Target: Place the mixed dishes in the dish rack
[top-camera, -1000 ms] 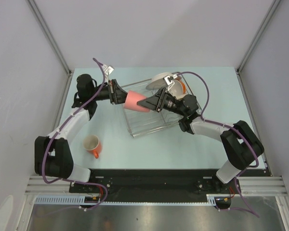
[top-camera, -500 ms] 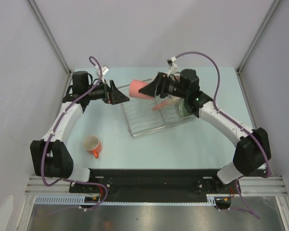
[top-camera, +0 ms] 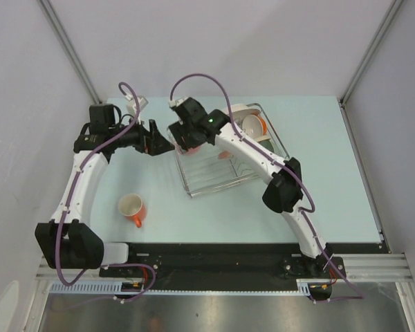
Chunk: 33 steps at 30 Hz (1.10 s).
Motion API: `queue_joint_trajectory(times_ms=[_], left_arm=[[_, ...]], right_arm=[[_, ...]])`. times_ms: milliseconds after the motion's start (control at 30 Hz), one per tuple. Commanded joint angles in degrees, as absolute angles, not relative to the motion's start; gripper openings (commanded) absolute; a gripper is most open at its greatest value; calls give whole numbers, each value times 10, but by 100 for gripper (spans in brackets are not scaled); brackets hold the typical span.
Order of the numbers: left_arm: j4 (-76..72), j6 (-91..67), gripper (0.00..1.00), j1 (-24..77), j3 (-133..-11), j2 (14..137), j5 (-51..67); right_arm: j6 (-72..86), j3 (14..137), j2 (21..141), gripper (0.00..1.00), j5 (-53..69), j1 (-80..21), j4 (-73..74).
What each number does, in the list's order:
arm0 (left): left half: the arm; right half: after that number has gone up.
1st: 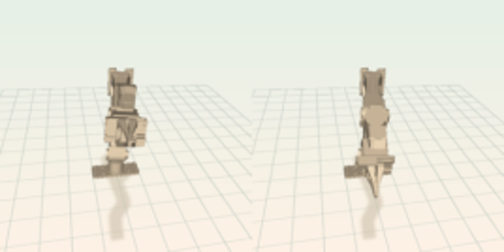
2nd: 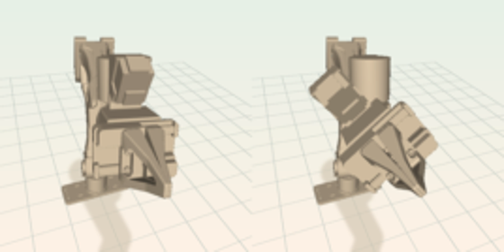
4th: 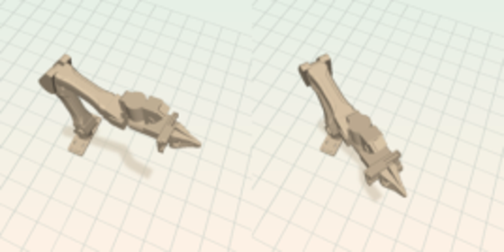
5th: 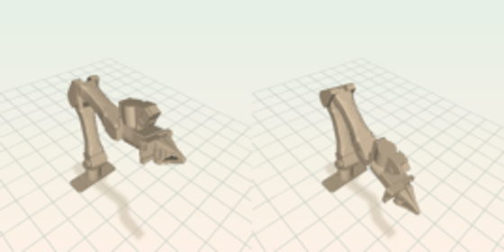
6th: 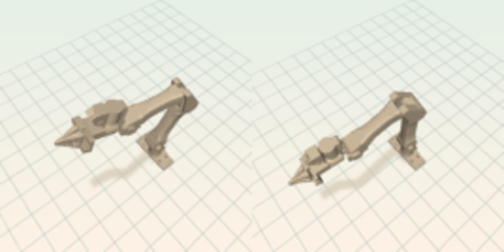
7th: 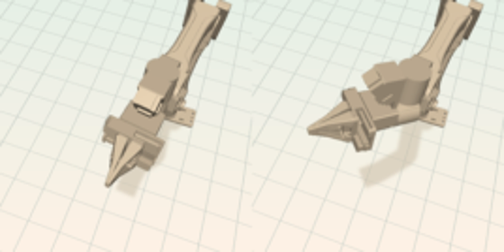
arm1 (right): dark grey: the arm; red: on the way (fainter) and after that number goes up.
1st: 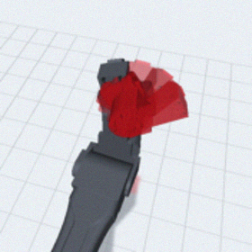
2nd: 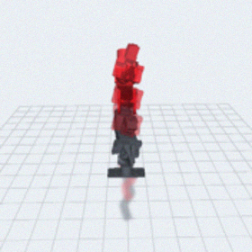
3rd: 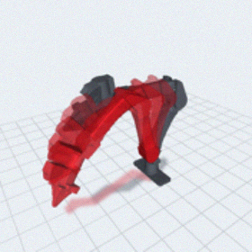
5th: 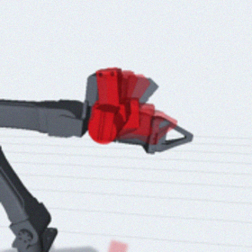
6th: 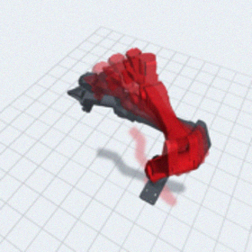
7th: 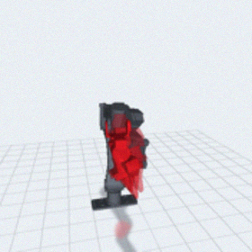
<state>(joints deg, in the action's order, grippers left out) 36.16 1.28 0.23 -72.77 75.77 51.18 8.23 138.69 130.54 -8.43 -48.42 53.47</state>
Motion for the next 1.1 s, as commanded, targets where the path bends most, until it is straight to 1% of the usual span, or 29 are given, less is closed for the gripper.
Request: queue_joint_trajectory(times_ms=[0, 133, 367, 467, 533, 700, 1033, 1067], left_arm=[[409, 82, 100, -16, -751, 724, 505], [440, 141, 100, -23, -739, 714, 463], [489, 252, 100, -29, -715, 725, 435], [510, 328, 100, -39, -695, 736, 452], [497, 335, 99, -56, -668, 735, 465], [499, 353, 100, -62, -656, 745, 487], [486, 348, 100, -62, -645, 751, 471], [479, 341, 100, -63, -644, 751, 469]], right_arm=[[40, 1391, 1302, 0, -178, -471, 590], [26, 1415, 1336, 0, -189, -472, 591], [13, 1429, 1380, 0, -175, -467, 563], [12, 1427, 1399, 0, -175, -464, 552], [11, 1421, 1405, 0, -179, -468, 543], [5, 1418, 1412, 0, -176, -474, 515], [5, 1433, 1448, 0, -122, -465, 495], [3, 1433, 1448, 2, -114, -464, 496]])
